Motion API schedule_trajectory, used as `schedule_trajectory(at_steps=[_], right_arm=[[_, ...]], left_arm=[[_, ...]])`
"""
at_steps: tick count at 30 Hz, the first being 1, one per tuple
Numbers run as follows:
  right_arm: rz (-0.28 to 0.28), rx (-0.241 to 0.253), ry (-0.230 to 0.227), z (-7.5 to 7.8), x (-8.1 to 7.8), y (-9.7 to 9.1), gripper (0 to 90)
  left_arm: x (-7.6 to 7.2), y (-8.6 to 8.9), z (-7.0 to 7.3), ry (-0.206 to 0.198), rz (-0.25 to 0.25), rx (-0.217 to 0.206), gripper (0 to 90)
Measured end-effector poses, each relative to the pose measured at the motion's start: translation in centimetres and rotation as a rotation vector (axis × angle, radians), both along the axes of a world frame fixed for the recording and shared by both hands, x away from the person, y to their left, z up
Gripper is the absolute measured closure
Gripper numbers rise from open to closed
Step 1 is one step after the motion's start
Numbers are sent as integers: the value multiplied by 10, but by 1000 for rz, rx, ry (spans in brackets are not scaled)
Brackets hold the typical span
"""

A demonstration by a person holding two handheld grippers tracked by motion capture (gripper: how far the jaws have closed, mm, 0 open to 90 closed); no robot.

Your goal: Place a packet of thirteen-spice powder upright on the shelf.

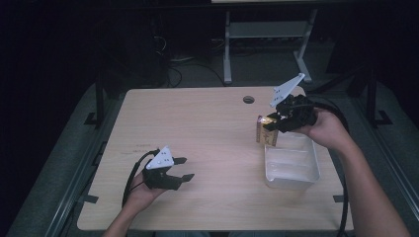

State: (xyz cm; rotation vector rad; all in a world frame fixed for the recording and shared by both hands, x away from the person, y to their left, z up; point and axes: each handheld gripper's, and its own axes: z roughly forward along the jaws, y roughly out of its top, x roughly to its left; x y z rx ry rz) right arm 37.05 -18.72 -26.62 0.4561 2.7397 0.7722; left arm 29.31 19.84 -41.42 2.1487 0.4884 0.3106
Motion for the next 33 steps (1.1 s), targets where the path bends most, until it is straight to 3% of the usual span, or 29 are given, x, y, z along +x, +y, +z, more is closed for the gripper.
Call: schedule_trajectory(at_steps=[6, 12, 33], right_arm=[[-34, -31, 9, -6, 11, -11, 681], [-77, -20, 26, -16, 19, -22, 681], [-143, -41, 76, -42, 27, -39, 680]], left_arm=[[1, 2, 0, -1, 8, 3, 382], [1, 1, -1, 4, 7, 6, 381], [2, 1, -1, 3, 9, 13, 378]])
